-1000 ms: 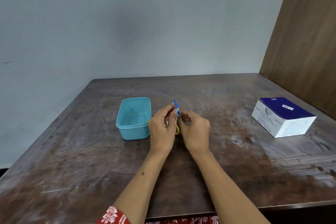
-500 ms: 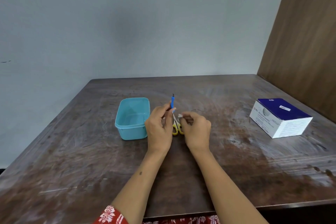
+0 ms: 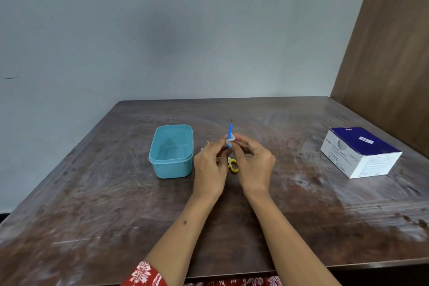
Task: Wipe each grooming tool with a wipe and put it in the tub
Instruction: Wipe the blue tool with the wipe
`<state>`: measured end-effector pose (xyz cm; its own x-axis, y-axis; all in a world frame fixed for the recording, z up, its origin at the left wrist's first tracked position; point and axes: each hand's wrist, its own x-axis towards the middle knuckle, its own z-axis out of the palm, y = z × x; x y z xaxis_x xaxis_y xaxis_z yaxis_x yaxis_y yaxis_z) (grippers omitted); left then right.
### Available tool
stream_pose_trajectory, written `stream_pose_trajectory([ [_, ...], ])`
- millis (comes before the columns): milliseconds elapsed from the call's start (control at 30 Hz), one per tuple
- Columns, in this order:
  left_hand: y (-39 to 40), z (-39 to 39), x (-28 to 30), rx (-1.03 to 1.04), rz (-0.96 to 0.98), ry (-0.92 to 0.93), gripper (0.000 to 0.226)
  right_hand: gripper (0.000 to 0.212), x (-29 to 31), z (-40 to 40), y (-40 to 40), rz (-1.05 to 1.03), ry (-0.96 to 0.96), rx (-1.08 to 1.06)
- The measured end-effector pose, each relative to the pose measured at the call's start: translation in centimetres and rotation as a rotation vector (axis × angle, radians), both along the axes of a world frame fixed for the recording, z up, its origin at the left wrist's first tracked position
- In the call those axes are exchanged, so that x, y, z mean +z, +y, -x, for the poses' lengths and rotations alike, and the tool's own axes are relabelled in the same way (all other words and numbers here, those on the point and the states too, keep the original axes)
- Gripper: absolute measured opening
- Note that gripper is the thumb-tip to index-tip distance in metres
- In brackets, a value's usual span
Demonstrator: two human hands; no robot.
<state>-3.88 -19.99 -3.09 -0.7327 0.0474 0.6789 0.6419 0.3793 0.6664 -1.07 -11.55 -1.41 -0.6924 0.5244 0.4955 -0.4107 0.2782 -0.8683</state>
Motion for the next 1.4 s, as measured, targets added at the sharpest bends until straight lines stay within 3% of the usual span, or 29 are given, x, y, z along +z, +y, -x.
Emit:
stream_pose_trajectory([
  [267, 0.1, -0.5, 0.5, -0.058, -0.076, -0.077, 0.031, 0.025, -0.4, 0.5, 0.4, -0.005, -0.012, -0.036],
  [667, -0.2, -0.2, 0.2, 0.000, 0.035, 0.040, 0.028, 0.013, -0.7, 0.8, 0.5, 0.108, -0.008, -0.012],
  [867, 0.1, -0.3, 0.2, -0.033, 0.067, 0.010, 0.030, 0.010, -0.2, 0.8, 0.8, 0.278, 0.003, -0.023],
  [1100, -0.1, -0.2, 0.3, 0.006, 0.095, 0.017, 0.033, 0.005, -0.1, 0.8, 0.4, 0.234, -0.063, 0.029],
  [1400, 0.3, -0.7, 0.2, 0.039, 0.195, 0.049, 0.029, 0.007, 0.6, 0.5, 0.7, 0.363, 0.022, -0.080],
])
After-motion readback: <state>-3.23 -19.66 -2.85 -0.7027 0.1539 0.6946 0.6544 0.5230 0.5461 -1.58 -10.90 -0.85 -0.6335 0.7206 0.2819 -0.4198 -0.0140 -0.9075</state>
